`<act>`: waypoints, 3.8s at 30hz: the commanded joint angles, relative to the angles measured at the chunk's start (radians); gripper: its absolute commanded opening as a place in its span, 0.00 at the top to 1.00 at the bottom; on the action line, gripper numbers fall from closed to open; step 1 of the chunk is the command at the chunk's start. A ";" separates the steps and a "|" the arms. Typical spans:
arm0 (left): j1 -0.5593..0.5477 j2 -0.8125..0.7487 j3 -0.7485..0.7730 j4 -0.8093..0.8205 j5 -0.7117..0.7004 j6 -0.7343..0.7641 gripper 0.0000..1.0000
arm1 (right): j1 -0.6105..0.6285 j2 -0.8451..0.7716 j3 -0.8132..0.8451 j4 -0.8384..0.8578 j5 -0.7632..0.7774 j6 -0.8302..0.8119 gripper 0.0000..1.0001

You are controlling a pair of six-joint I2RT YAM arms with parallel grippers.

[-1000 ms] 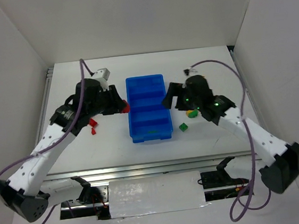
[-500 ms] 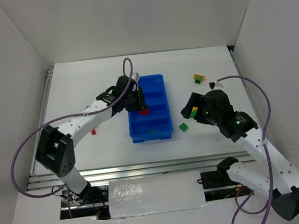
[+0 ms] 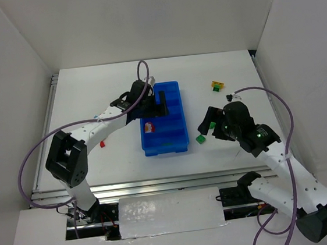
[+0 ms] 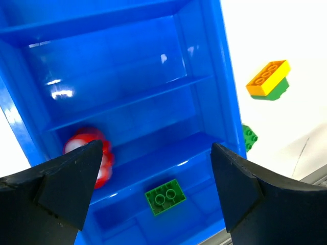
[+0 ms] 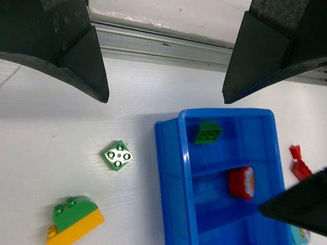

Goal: Sort the legos into containers by color

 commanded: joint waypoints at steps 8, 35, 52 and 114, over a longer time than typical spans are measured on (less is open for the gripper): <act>-0.002 -0.293 0.134 -0.175 -0.211 -0.003 0.00 | -0.004 0.209 -0.064 0.014 -0.030 -0.094 0.01; 0.050 -0.928 -0.008 -0.659 -0.382 0.092 0.01 | -0.027 0.838 0.159 0.160 0.008 -0.243 0.40; 0.049 -0.965 -0.001 -0.697 -0.407 0.095 0.00 | -0.029 0.705 0.092 0.093 0.043 -0.165 1.00; 0.050 -0.971 -0.018 -0.668 -0.362 0.081 0.01 | 0.254 0.742 0.390 0.128 -0.075 0.106 0.89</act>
